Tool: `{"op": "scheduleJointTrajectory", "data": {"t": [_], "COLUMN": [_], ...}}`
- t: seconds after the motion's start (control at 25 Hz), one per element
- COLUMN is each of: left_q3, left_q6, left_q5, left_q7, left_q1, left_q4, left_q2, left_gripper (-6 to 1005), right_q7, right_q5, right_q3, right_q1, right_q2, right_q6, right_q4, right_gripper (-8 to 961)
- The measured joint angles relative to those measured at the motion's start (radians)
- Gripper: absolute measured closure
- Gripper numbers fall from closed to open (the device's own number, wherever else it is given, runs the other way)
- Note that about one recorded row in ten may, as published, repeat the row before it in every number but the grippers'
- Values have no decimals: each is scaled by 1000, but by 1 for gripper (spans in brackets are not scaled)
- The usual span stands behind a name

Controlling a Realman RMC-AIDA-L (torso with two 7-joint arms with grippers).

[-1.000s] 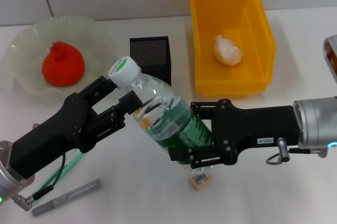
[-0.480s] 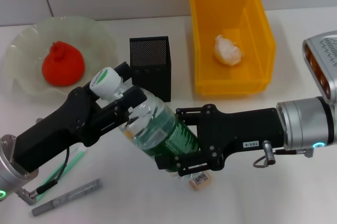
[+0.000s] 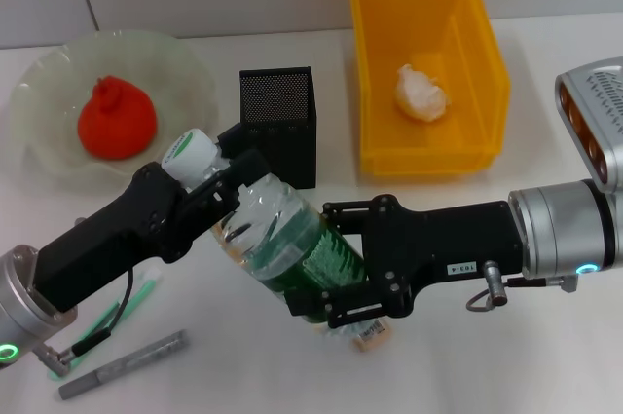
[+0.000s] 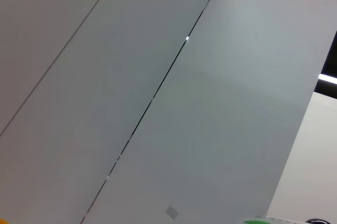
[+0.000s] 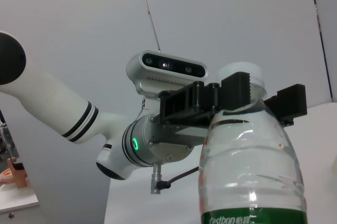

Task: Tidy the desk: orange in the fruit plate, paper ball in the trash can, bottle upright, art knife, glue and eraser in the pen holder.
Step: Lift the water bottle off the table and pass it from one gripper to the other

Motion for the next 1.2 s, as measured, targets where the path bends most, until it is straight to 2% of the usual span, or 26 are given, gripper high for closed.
{"op": "scheduleJointTrajectory", "data": {"t": [0.36, 1.04, 1.2], "left_q3": [2, 11, 10], "left_q6": [17, 44, 45], "left_q5": [3, 7, 7], "left_q7": [0, 12, 13], "left_q1": [-2, -3, 0], "left_q4": [9, 35, 44], "left_q2": [0, 1, 1], "left_gripper": [554, 567, 568], "right_q7": [0, -5, -5], "right_q5": [17, 28, 28], "right_q3": [0, 9, 10], "right_q1": [1, 26, 22], "right_q2": [0, -5, -5], "right_q6": [-2, -13, -16], "right_q4": [11, 78, 78], "right_gripper": [188, 187, 144]}}
